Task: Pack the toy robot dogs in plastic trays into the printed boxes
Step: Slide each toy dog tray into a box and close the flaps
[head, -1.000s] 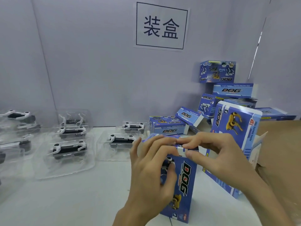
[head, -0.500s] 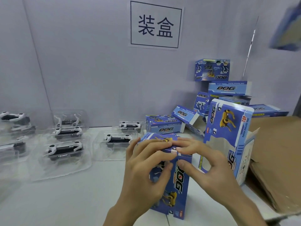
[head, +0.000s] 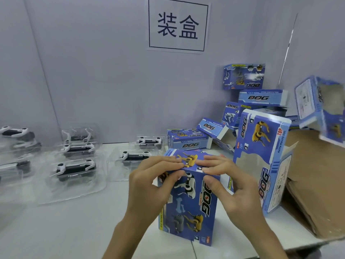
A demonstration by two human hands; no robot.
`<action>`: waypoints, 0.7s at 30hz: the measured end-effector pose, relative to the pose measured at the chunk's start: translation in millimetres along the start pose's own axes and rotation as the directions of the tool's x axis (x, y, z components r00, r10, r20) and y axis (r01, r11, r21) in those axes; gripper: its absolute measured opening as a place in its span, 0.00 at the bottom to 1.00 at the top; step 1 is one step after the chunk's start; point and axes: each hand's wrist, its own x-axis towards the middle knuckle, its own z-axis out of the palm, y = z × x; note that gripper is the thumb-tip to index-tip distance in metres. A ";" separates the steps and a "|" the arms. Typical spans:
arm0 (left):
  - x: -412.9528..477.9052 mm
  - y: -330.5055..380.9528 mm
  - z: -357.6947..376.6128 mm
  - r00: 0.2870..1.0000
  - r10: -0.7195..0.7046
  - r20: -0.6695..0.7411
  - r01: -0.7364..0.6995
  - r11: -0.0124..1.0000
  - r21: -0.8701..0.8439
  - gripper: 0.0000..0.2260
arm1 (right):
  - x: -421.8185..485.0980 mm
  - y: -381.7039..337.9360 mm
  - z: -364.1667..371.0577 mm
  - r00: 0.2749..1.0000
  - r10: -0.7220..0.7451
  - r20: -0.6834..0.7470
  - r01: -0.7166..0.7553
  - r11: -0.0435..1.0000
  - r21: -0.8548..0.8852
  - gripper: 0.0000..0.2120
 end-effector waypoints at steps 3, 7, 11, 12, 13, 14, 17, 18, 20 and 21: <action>1.8 0.0 0.3 1.000 -0.017 -0.005 0.017 1.000 0.009 0.04 | 1.9 -0.7 -2.0 1.000 -0.001 0.017 0.001 1.000 0.000 0.06; 3.3 2.8 0.7 1.000 -0.024 -0.004 0.024 0.999 0.036 0.04 | 3.3 -0.7 -4.5 0.998 0.046 0.053 -0.047 0.998 0.032 0.05; 0.7 3.0 1.5 0.997 -0.077 0.012 0.077 0.995 -0.057 0.09 | 4.7 -0.3 -8.4 0.983 0.138 0.125 -0.154 0.980 0.130 0.02; -2.7 1.6 3.0 0.989 -0.143 0.027 0.145 0.987 -0.074 0.15 | 5.6 1.0 -11.6 0.979 0.152 0.139 -0.174 0.971 0.164 0.03; -8.0 0.2 4.3 0.967 -0.248 0.057 0.253 0.961 -0.107 0.22 | 6.6 2.3 -15.1 0.976 0.160 0.149 -0.187 0.963 0.196 0.03; -13.7 -1.8 5.4 0.922 -0.367 0.119 0.383 0.910 -0.161 0.30 | 7.1 3.2 -18.7 0.974 0.165 0.154 -0.198 0.953 0.230 0.03; -31.5 -13.8 6.7 0.754 -0.514 0.409 0.636 0.727 -0.259 0.40 | 8.5 4.8 -25.9 0.959 0.222 0.174 -0.272 0.896 0.351 0.02; -35.5 -15.7 6.4 0.743 -0.496 0.450 0.637 0.730 -0.247 0.40 | 8.2 5.1 -27.0 0.953 0.244 0.182 -0.297 0.872 0.389 0.02; -39.8 -15.7 6.8 0.798 -0.460 0.389 0.566 0.793 -0.226 0.39 | 5.8 8.3 -28.2 0.946 0.274 0.175 -0.322 0.861 0.394 0.04; -40.9 -14.5 7.6 0.838 -0.438 0.326 0.520 0.823 -0.229 0.38 | 3.3 10.9 -28.5 0.949 0.277 0.151 -0.314 0.878 0.361 0.05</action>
